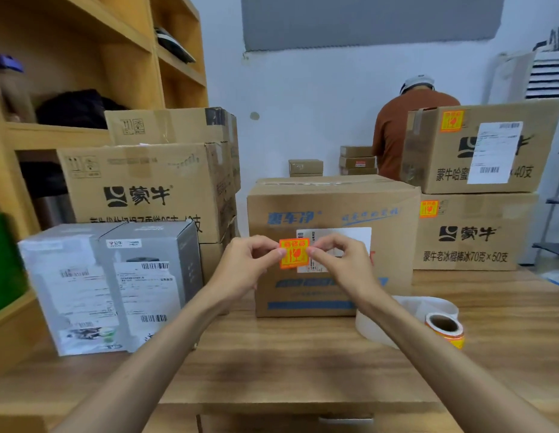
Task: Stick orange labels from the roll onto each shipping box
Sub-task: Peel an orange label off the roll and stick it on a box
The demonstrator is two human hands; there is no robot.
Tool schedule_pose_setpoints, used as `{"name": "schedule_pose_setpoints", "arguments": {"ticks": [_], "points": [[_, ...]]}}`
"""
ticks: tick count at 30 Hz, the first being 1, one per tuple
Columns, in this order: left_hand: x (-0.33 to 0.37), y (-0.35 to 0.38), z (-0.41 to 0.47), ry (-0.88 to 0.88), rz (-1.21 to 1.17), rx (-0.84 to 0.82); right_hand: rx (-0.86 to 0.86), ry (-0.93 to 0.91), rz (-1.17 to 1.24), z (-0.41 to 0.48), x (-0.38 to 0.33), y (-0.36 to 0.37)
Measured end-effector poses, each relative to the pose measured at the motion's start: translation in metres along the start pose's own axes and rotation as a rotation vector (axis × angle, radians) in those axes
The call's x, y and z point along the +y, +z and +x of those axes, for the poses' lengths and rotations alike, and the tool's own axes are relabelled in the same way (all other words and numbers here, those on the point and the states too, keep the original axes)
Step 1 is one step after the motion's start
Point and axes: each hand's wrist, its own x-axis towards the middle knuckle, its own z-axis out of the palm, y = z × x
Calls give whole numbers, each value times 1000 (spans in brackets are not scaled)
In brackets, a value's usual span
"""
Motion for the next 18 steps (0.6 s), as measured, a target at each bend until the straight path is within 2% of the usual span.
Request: {"name": "schedule_pose_setpoints", "arguments": {"ticks": [5,11,15,18], "points": [[8,-15,17,24,61,36,-81,-3,89,22,-14,15],[7,-28,38,-12,99,185,-41,-40,76,48,-24,40],[3,-32,46,-35,137,282,26,-44,-46,62,-27,53],[-1,-34,54,-56,196,332,110,-58,-232,70,-28,60]]}}
